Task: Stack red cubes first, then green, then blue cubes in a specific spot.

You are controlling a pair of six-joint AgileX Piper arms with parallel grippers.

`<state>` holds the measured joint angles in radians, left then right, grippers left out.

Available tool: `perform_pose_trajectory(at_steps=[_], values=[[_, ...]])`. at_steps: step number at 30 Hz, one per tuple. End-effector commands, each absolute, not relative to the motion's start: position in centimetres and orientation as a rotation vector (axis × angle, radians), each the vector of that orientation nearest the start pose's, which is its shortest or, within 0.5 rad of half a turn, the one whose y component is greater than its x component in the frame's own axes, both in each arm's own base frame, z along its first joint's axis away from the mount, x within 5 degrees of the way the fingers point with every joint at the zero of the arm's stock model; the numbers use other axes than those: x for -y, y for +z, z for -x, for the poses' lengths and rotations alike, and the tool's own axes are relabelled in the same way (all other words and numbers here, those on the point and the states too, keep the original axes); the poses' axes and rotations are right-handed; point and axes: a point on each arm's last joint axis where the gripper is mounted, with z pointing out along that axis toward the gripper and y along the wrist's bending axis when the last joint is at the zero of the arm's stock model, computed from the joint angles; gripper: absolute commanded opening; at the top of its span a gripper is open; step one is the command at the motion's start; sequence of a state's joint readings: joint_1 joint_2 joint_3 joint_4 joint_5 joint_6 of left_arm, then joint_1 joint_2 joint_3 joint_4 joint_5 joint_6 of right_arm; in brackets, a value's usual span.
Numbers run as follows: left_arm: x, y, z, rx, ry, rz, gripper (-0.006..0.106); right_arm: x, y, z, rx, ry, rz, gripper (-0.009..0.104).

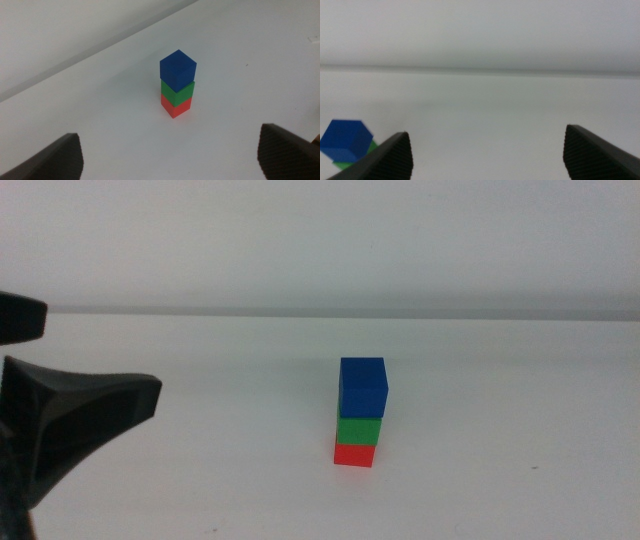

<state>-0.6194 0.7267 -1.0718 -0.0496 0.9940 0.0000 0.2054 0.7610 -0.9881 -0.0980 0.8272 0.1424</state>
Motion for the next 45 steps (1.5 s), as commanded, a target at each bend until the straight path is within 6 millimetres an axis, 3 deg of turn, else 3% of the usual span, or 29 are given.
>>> perform_pose_trajectory(at_steps=[1,4,7,19,21,25,32,36,41,45], values=[[6.7,41.7,-8.7,-2.042,-0.427,-0.645,0.094,-1.2,38.5,-10.9,-1.957,0.073,0.121,0.080],[6.7,41.7,-8.7,-2.042,-0.427,-0.645,0.094,-1.0,36.6,-8.8,-1.892,0.059,0.129,0.080],[6.7,41.7,-8.7,-2.042,-0.425,-0.645,0.094,-0.8,35.1,-8.0,-1.868,0.051,0.112,0.080],[6.6,41.7,-8.8,-2.041,-0.416,-0.646,0.094,-1.0,34.7,-7.9,-1.857,0.092,0.081,0.080],[6.6,40.8,-9.2,-2.047,-0.386,-0.635,0.094,-1.0,34.3,-8.0,-1.872,0.093,0.081,0.080],[5.6,38.2,-9.9,-1.976,-0.296,-0.543,0.094,-1.0,32.5,-7.3,-1.817,0.112,0.056,0.080],[2.8,30.7,-9.4,-1.837,-0.179,-0.297,0.094,-0.5,23.9,-5.8,-1.771,0.038,0.051,0.080],[1.1,26.7,-7.4,-1.806,-0.039,-0.221,0.094,-0.5,20.7,-4.9,-1.728,0.034,0.049,0.080],[-0.1,22.2,-5.6,-1.774,0.065,-0.077,0.094,-0.5,18.8,-5.2,-1.759,0.047,0.031,0.080],[-0.3,19.8,-5.0,-1.730,0.049,0.039,0.094,-0.4,18.9,-5.3,-1.719,0.042,0.022,0.080]])
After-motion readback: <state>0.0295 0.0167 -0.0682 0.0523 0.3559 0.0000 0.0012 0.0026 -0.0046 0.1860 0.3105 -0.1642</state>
